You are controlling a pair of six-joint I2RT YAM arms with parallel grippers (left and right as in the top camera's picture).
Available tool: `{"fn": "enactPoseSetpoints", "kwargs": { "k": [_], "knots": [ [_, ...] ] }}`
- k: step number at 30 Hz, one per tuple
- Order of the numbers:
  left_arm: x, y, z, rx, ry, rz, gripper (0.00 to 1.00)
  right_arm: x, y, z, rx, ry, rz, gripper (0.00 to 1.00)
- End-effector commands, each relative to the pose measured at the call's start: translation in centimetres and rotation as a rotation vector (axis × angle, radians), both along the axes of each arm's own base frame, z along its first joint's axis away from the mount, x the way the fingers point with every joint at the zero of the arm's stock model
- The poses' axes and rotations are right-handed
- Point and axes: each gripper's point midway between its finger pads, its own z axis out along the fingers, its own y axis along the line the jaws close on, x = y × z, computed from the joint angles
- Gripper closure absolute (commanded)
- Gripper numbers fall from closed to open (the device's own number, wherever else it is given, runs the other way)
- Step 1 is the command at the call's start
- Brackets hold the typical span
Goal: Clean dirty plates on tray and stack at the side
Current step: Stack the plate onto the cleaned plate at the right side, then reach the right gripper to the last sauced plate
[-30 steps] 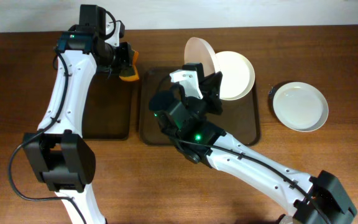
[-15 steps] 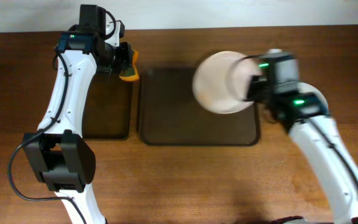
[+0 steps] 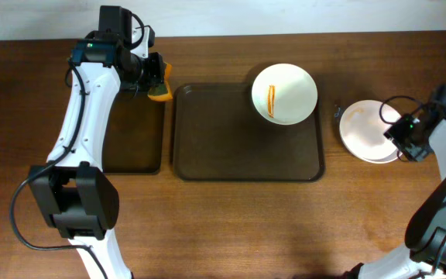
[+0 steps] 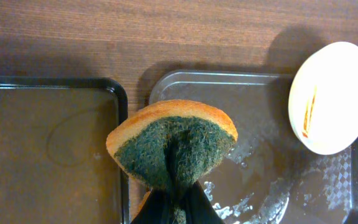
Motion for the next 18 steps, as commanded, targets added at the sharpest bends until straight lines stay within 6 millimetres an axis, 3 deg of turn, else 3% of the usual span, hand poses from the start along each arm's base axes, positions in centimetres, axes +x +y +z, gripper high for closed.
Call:
{"fn": "enactPoseSetpoints", "kwargs": {
  "k": [1, 2, 3, 4, 6, 9, 13, 15, 18],
  "knots": [
    [0.2, 0.2, 0.3, 0.012, -0.018, -0.009, 1.00, 5.6, 6.4, 5.4, -0.007, -0.138, 0.206, 0.55],
    [0.2, 0.2, 0.3, 0.012, -0.020, -0.010, 1.00, 7.2, 10.4, 6.0, -0.010, -0.175, 0.275, 0.55],
    [0.2, -0.1, 0.3, 0.012, -0.020, -0.015, 1.00, 8.2, 13.5, 5.3, -0.027, -0.171, 0.243, 0.55],
    [0.1, -0.3, 0.3, 0.012, -0.019, -0.018, 1.00, 8.7, 15.4, 4.2, -0.019, -0.158, 0.226, 0.55],
    [0.0, -0.5, 0.3, 0.012, -0.016, -0.023, 1.00, 9.5, 19.7, 0.1, 0.047, -0.106, 0.179, 0.55],
    [0.0, -0.5, 0.3, 0.012, -0.015, -0.022, 1.00, 8.7, 22.1, -5.2, 0.072, 0.001, 0.153, 0.59],
    [0.0, -0.5, 0.3, 0.012, -0.015, -0.023, 1.00, 8.1, 22.7, -5.8, 0.105, 0.031, 0.168, 0.70],
    [0.0, -0.5, 0.3, 0.012, -0.016, -0.022, 1.00, 6.1, 25.2, -6.1, 0.181, 0.100, 0.295, 0.78],
    [0.0, -0.5, 0.3, 0.012, -0.016, -0.022, 1.00, 2.8, 28.8, -6.3, 0.235, 0.204, 0.432, 0.82]
  ]
}}
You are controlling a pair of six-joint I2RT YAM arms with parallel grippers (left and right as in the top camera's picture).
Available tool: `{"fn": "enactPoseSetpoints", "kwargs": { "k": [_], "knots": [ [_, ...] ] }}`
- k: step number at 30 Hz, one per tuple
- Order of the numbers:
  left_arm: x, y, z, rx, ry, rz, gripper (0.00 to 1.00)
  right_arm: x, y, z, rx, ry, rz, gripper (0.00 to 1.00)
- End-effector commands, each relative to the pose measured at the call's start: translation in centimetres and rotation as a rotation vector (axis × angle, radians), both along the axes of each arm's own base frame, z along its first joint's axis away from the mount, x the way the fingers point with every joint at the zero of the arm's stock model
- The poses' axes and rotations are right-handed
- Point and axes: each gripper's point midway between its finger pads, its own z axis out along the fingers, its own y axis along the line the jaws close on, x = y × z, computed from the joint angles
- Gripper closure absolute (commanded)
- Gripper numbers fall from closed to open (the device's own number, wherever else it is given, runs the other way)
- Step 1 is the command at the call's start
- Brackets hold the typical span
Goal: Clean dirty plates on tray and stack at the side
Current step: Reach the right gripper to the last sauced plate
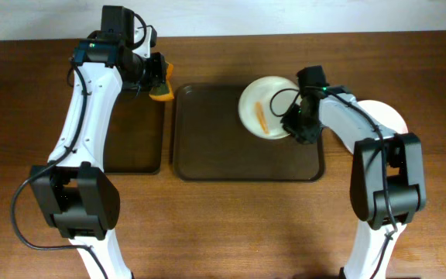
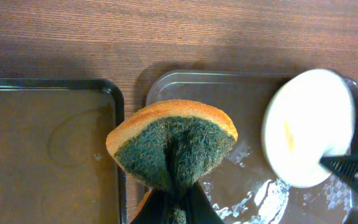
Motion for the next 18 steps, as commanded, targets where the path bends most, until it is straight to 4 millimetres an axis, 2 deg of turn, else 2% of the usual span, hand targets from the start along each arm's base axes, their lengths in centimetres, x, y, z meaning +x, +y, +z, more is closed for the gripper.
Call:
{"fn": "enactPoseSetpoints", "kwargs": {
  "k": [1, 4, 6, 8, 10, 11, 13, 14, 15, 18],
  "knots": [
    [0.0, -0.1, 0.2, 0.009, -0.012, -0.015, 1.00, -2.5, 4.3, 0.1, 0.083, 0.062, 0.166, 0.82],
    [0.0, -0.1, 0.2, 0.010, -0.012, -0.015, 1.00, -6.2, 7.6, 0.3, 0.128, 0.151, 0.337, 0.80],
    [0.0, -0.1, 0.2, 0.010, -0.012, -0.015, 1.00, -6.9, 7.9, 0.9, 0.124, 0.167, 0.406, 0.75],
    [0.0, -0.1, 0.2, 0.010, -0.012, -0.015, 1.00, -3.5, 6.9, 3.6, 0.047, 0.042, 0.548, 0.70],
    [0.0, -0.1, 0.2, 0.009, -0.012, -0.015, 1.00, 2.6, 4.9, 7.7, -0.176, -0.182, 0.717, 0.59],
    [0.0, -0.1, 0.2, 0.009, -0.012, -0.015, 1.00, 5.0, 5.3, 9.1, -0.236, -0.303, 0.852, 0.59],
    [0.0, -0.1, 0.2, 0.009, -0.013, -0.015, 1.00, 6.6, 6.1, 9.3, -0.283, -0.397, 0.998, 0.59],
    [0.0, -0.1, 0.2, 0.009, -0.013, -0.015, 1.00, 7.2, 7.1, 8.8, -0.259, -0.436, 1.051, 0.59],
    [0.0, -0.1, 0.3, 0.009, -0.013, -0.015, 1.00, 7.3, 7.7, 8.1, -0.236, -0.446, 1.095, 0.55],
    [0.1, -0.1, 0.3, 0.009, -0.017, -0.015, 1.00, 8.0, 9.6, 8.2, -0.226, -0.480, 1.188, 0.47]
  ]
}}
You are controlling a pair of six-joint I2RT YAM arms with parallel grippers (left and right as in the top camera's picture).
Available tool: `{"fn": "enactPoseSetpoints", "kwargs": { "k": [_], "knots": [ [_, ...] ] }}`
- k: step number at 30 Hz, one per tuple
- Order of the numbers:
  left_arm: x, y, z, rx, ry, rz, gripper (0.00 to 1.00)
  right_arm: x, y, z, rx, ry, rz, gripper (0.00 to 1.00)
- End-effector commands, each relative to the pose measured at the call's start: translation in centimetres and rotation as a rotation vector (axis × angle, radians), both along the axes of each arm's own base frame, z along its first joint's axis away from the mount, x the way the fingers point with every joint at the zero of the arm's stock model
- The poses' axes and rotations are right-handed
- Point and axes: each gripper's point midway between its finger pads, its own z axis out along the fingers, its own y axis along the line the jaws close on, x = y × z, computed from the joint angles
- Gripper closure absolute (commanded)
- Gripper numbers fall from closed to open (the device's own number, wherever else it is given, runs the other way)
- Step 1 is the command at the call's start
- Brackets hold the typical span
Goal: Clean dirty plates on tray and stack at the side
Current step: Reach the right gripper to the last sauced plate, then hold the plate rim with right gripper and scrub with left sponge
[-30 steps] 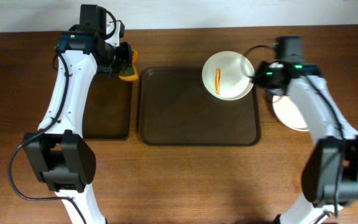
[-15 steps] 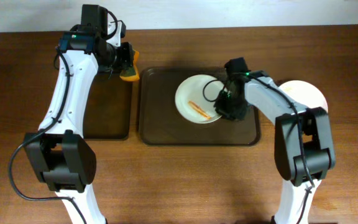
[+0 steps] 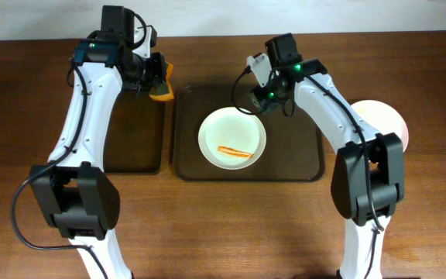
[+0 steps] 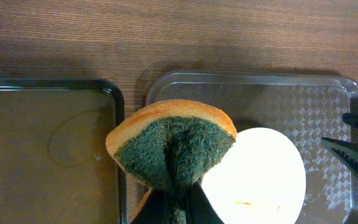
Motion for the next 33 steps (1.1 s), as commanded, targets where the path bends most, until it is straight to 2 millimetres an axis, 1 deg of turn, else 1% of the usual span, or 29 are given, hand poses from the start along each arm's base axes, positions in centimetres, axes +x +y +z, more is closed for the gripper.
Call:
{"fn": "enactPoseSetpoints", "kwargs": {
  "k": [1, 3, 6, 7, 8, 9, 10, 11, 13, 14, 15, 16, 17, 18, 20, 21, 23, 24, 25, 26, 27, 28, 29, 30, 31, 33],
  "knots": [
    [0.1, -0.1, 0.3, 0.008, -0.016, -0.015, 1.00, 0.3, 3.1, -1.0, 0.014, -0.006, 0.135, 0.47],
    [0.1, -0.1, 0.3, 0.009, -0.016, -0.014, 1.00, -0.3, 4.3, -4.2, 0.000, 0.045, 0.152, 0.48],
    [0.1, -0.1, 0.3, 0.009, -0.015, -0.015, 1.00, -0.3, 4.7, -7.1, 0.029, 0.100, 0.118, 0.48],
    [0.1, -0.1, 0.3, 0.009, -0.015, -0.014, 1.00, -0.4, 4.6, -7.5, 0.030, 0.108, 0.112, 0.57],
    [0.1, -0.1, 0.3, 0.009, -0.015, -0.015, 1.00, 0.1, 4.3, -7.6, 0.040, 0.112, 0.018, 0.82],
    [0.1, -0.1, 0.3, 0.009, -0.015, -0.014, 1.00, 0.3, 4.4, -7.5, 0.067, 0.122, -0.050, 0.87],
    [0.0, 0.0, 0.2, 0.009, -0.012, -0.014, 1.00, 0.0, 4.3, -7.6, 0.120, 0.184, -0.221, 0.95],
    [0.0, 0.0, 0.2, 0.009, -0.013, -0.014, 1.00, -0.4, 4.1, -7.8, 0.134, 0.222, -0.293, 0.96],
    [0.0, -0.1, 0.2, 0.009, -0.012, -0.015, 1.00, -2.5, 3.4, -8.4, 0.147, 0.354, -0.505, 0.96],
    [0.0, -0.1, 0.2, 0.009, -0.012, -0.015, 1.00, -4.0, 2.7, -8.8, 0.130, 0.434, -0.612, 0.96],
    [0.0, -0.1, 0.2, 0.009, -0.012, -0.014, 1.00, -6.4, 1.9, -9.1, 0.095, 0.543, -0.769, 0.96],
    [0.0, -0.1, 0.2, 0.009, -0.012, -0.015, 1.00, -8.1, 1.3, -9.1, 0.054, 0.606, -0.831, 0.96],
    [0.0, -0.1, 0.2, 0.009, -0.012, -0.015, 1.00, -9.1, 0.9, -9.1, 0.025, 0.637, -0.839, 0.96],
    [0.0, -0.1, 0.2, 0.009, -0.012, -0.015, 1.00, -9.5, 0.8, -9.1, 0.013, 0.649, -0.840, 0.96],
    [0.0, -0.2, 0.2, 0.008, -0.012, -0.017, 1.00, -9.1, 0.4, -9.1, 0.017, 0.641, -0.819, 0.96],
    [0.0, -0.5, 0.2, 0.008, -0.012, -0.022, 1.00, -8.7, 0.2, -9.1, 0.022, 0.626, -0.783, 0.90],
    [0.1, -1.5, 0.4, 0.007, -0.027, -0.042, 1.00, -7.3, -0.1, -9.1, 0.032, 0.565, -0.655, 0.73],
    [0.0, -2.0, 0.4, 0.007, -0.028, -0.053, 1.00, -6.7, -0.2, -9.2, 0.038, 0.540, -0.629, 0.72],
    [-0.1, -2.3, 0.4, 0.007, -0.027, -0.059, 1.00, -6.6, -0.1, -9.3, 0.040, 0.536, -0.629, 0.72],
    [-0.2, -2.7, 0.4, 0.008, -0.028, -0.068, 1.00, -6.9, -0.2, -9.5, 0.035, 0.544, -0.630, 0.74],
    [-0.2, -3.2, 0.4, 0.015, -0.032, -0.076, 1.00, -7.2, -0.3, -9.7, 0.031, 0.552, -0.632, 0.81],
    [-0.3, -3.6, 0.1, 0.051, -0.030, -0.077, 1.00, -7.5, -0.3, -9.9, 0.025, 0.561, -0.631, 0.83],
    [-0.7, -4.3, -0.4, 0.058, -0.014, -0.093, 1.00, -8.0, -0.1, -10.0, 0.020, 0.577, -0.625, 0.87],
    [-1.1, -5.2, -1.1, 0.061, 0.005, -0.112, 1.00, -8.4, 0.3, -10.0, 0.008, 0.584, -0.596, 0.91],
    [-1.4, -6.3, -2.3, 0.066, 0.033, -0.136, 1.00, -8.7, 0.6, -10.0, 0.003, 0.589, -0.586, 0.96],
    [-2.0, -7.9, -4.8, 0.065, 0.091, -0.171, 1.00, -8.4, 0.5, -10.0, 0.014, 0.584, -0.579, 0.96]
  ]
}}
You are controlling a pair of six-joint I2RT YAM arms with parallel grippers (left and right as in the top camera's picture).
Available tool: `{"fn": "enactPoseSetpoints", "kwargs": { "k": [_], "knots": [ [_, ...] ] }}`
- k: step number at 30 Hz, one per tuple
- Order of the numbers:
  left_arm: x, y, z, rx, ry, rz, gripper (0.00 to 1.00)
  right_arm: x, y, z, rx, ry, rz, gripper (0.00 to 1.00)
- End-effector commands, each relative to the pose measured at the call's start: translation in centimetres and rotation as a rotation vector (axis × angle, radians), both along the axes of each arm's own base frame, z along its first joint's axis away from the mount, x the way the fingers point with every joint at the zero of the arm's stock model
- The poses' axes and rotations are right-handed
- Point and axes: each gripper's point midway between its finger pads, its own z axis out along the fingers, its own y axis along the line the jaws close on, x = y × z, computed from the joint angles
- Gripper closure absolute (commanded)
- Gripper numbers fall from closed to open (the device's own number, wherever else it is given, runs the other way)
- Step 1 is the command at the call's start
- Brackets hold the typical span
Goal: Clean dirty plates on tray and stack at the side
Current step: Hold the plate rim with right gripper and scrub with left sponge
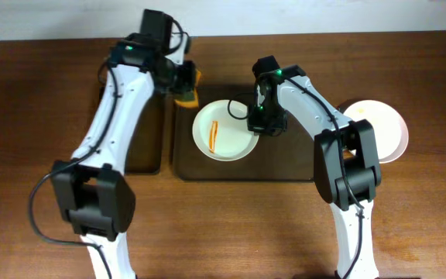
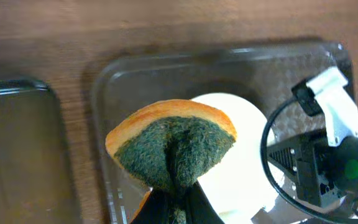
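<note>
A white dirty plate (image 1: pixel 227 138) with an orange streak (image 1: pixel 214 133) lies on the left half of the brown middle tray (image 1: pixel 289 155). My left gripper (image 1: pixel 183 85) is shut on an orange-and-green sponge (image 1: pixel 188 94) above the tray's far left corner, beside the plate's rim. In the left wrist view the sponge (image 2: pixel 171 146) hangs green side out over the plate (image 2: pixel 244 134), pinched by the left gripper (image 2: pixel 178 206). My right gripper (image 1: pixel 257 118) is at the plate's right rim and looks shut on it; the right gripper (image 2: pixel 279 163) also shows there.
A stack of clean white plates (image 1: pixel 382 130) sits on the table to the right of the tray. A second dark tray (image 1: pixel 147 147) lies at the left, partly under my left arm. The right arm's cables (image 2: pixel 272 180) loop over the plate's right edge.
My left gripper has moved right with the sponge, from the left tray's corner to over the middle tray. The plate sits slightly farther left and back, turned. My right gripper now meets its rim.
The dirty plate lay at the tray's far right while my right gripper was by the clean stack. Then the right gripper was at the plate. Later the plate lay mid-tray, the gripper open apart from it. Now it holds the rim, sponge beside the plate.
</note>
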Motion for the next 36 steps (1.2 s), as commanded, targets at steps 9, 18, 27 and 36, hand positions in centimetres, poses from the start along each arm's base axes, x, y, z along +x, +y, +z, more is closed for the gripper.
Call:
{"fn": "enactPoseSetpoints", "kwargs": {
  "k": [9, 18, 27, 36],
  "knots": [
    [-1.5, -7.0, -14.7, 0.047, 0.217, -0.190, 1.00, 1.8, -2.5, -2.7, 0.292, -0.041, 0.032, 0.96],
    [-6.5, -14.8, -18.5, -0.271, 0.463, -0.267, 1.00, 2.1, -2.4, -3.3, 0.295, -0.065, 0.036, 0.96],
    [-5.5, -1.1, -21.6, 0.159, 0.562, 0.162, 1.00, 2.0, -2.4, -3.3, 0.295, -0.062, 0.036, 0.96],
    [2.0, -1.3, -20.2, 0.433, 0.070, 0.417, 1.00, 1.6, -2.5, -3.6, 0.292, -0.052, 0.034, 0.96]
  ]
}}
